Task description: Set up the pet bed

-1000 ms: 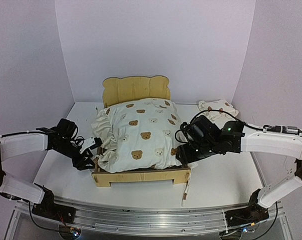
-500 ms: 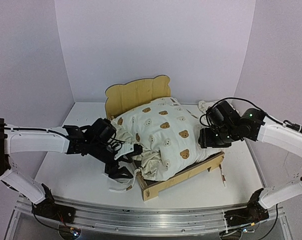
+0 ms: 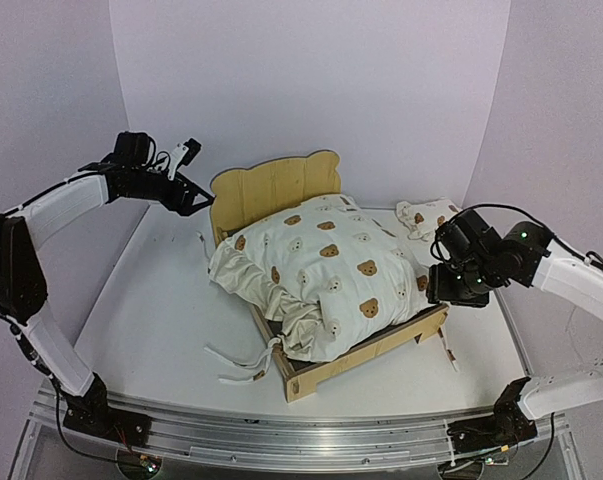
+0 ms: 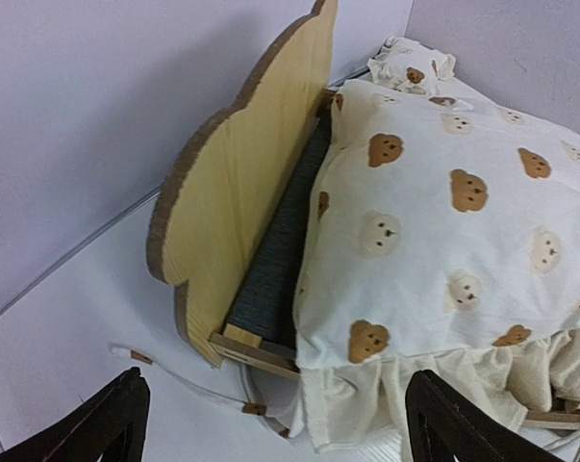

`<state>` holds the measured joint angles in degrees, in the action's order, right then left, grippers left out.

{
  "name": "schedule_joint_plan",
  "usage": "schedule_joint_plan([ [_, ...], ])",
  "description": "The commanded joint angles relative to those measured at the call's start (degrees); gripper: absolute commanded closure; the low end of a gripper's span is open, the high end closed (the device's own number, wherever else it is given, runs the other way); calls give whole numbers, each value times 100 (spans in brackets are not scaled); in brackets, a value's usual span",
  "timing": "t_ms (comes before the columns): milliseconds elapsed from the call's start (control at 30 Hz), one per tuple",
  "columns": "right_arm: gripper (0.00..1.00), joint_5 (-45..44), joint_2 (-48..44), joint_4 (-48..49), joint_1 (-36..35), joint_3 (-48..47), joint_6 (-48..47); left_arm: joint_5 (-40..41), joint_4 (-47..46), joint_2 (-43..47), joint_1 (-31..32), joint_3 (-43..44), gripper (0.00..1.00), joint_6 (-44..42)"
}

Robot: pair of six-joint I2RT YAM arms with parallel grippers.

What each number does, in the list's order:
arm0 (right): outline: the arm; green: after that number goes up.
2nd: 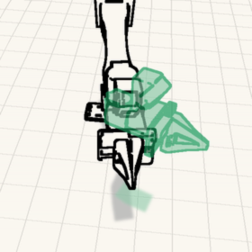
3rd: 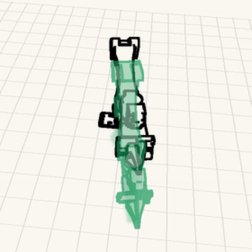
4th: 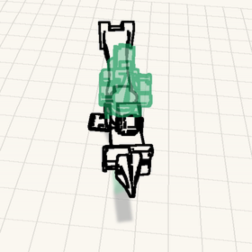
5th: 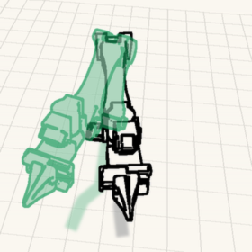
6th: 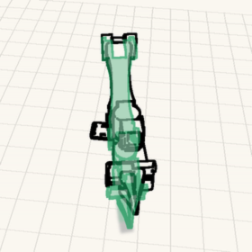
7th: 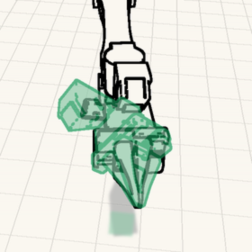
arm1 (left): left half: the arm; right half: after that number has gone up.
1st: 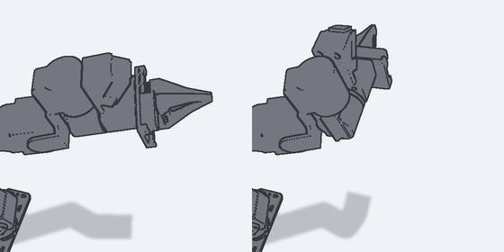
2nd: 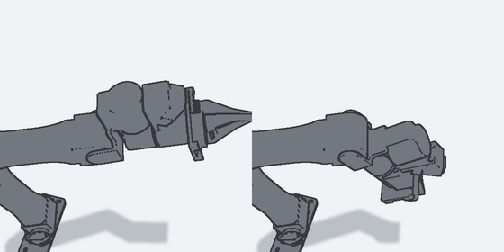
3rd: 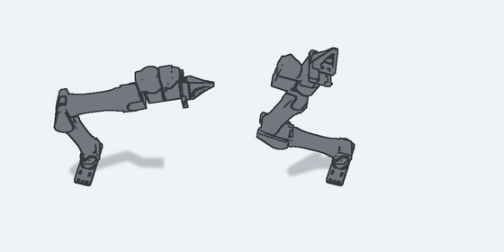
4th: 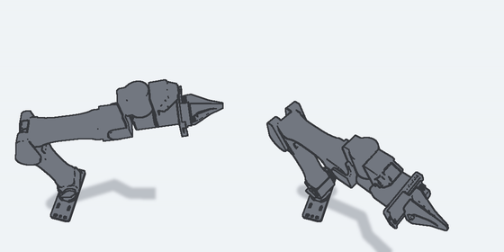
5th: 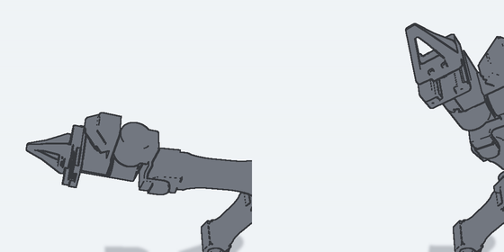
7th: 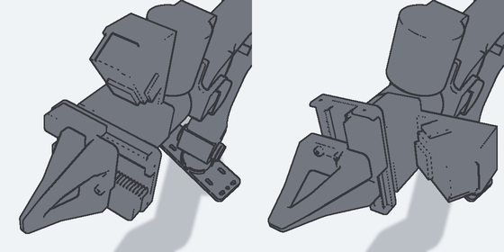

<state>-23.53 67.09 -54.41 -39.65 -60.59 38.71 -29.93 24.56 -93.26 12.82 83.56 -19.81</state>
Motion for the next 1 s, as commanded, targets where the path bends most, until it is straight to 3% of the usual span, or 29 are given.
schedule_joint_plan([
  [0, 31, 93, -75, -412, 183, 23, 175, 38, 61, -938, -39, 997, 5, -81],
  [233, 30, 131, -313, -473, 426, 496, 255, 141, -154, -1956, -46, 2062, 10, -555],
  [400, 30, 344, -342, -413, 517, 671, 178, -428, -49, -2303, -47, 2487, 23, -600],
  [567, 31, 628, -177, -346, 658, 774, 249, -692, -157, -2415, -43, 2612, 48, -602],
  [733, 30, 627, 12, -259, 788, 750, 279, -828, 128, -2377, -46, 2747, 79, -682],
  [867, 30, 450, 235, -86, 848, 672, 212, -673, 331, -1993, -60, 2269, 97, -717],
  [967, 31, 406, 411, 149, 913, 607, 90, -237, 297, -1459, -70, 1628, 100, -559],
])
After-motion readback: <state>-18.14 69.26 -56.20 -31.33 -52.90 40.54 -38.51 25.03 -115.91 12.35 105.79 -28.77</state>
